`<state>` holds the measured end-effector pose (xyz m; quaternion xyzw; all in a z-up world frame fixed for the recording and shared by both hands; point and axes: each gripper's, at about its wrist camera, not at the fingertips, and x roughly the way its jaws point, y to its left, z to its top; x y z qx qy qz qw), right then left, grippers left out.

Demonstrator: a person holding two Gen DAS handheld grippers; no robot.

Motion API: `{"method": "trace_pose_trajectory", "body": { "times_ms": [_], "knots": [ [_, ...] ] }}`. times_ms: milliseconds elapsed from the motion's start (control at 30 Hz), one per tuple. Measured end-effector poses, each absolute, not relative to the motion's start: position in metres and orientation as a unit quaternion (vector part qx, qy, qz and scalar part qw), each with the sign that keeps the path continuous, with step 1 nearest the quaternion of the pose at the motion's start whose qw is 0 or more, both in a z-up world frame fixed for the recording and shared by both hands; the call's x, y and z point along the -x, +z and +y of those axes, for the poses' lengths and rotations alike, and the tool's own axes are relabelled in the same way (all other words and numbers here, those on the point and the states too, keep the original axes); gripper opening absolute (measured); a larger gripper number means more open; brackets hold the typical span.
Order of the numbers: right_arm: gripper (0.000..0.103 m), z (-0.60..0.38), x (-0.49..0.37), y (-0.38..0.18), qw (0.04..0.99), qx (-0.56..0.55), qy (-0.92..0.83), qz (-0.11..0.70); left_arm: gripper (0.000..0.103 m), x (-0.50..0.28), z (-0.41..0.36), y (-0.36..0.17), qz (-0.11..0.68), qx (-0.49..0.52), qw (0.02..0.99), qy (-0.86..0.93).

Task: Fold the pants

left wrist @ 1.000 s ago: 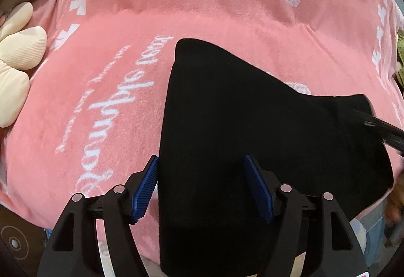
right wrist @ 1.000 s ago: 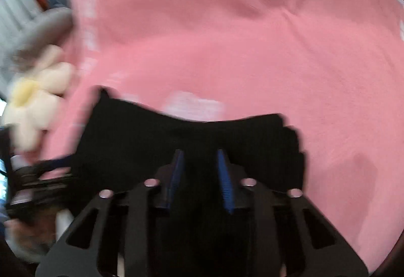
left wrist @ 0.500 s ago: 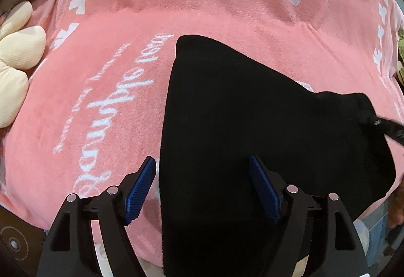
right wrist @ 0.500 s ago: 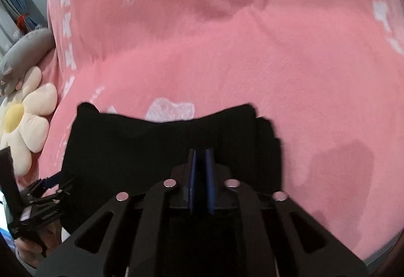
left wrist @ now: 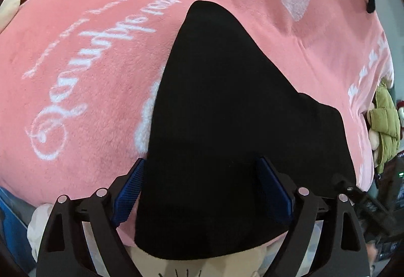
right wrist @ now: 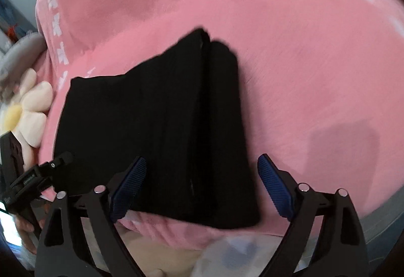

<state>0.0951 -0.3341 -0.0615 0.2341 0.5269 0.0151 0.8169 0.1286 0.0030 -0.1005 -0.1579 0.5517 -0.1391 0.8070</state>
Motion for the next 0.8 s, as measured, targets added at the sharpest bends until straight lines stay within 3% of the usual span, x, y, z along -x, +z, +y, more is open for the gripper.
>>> {"method": "trace_pose_trajectory", "body": {
  "times_ms": [67, 100, 167, 333, 400, 433, 500, 533, 600, 667, 800],
  "knots": [
    [0.052, -0.333, -0.096, -0.061, 0.818, -0.247, 0.015, 0.52, 0.081, -0.133, 0.002, -0.102, 0.556, 0.169, 0.801, -0.145],
    [0.042, -0.332, -0.095, -0.056, 0.819, -0.254, 0.028, 0.514, 0.064, -0.133, 0.004, -0.1, 0.554, 0.172, 0.8, -0.152],
    [0.041, -0.331, -0.087, -0.038, 0.823, -0.262, 0.044, 0.502, 0.029, -0.131, 0.008, -0.09, 0.547, 0.177, 0.798, -0.181],
    [0.041, -0.325, -0.058, -0.02, 0.83, -0.251, 0.045, 0.496, 0.021, -0.114, 0.024, -0.073, 0.549, 0.188, 0.79, -0.199],
    [0.045, -0.328, -0.052, -0.038, 0.82, -0.25, 0.036, 0.513, 0.024, -0.107, 0.023, -0.078, 0.555, 0.174, 0.788, -0.202],
    [0.052, -0.331, -0.052, -0.046, 0.815, -0.251, 0.028, 0.521, 0.03, -0.105, 0.019, -0.083, 0.557, 0.159, 0.792, -0.192],
    [0.06, -0.336, -0.053, -0.058, 0.806, -0.273, 0.016, 0.526, 0.053, -0.104, 0.014, -0.086, 0.556, 0.141, 0.803, -0.163],
    [0.06, -0.34, -0.051, -0.058, 0.802, -0.292, 0.013, 0.522, 0.057, -0.104, 0.011, -0.083, 0.556, 0.131, 0.808, -0.147],
    [0.062, -0.34, -0.049, -0.054, 0.803, -0.3, 0.011, 0.515, 0.079, -0.1, 0.008, -0.076, 0.545, 0.128, 0.814, -0.152],
    [0.067, -0.337, -0.052, -0.053, 0.805, -0.289, 0.013, 0.518, 0.086, -0.104, 0.003, -0.076, 0.54, 0.133, 0.814, -0.17],
    [0.083, -0.333, -0.065, -0.067, 0.799, -0.29, 0.023, 0.527, 0.087, -0.121, -0.005, -0.102, 0.571, 0.163, 0.785, -0.174]
  ]
}}
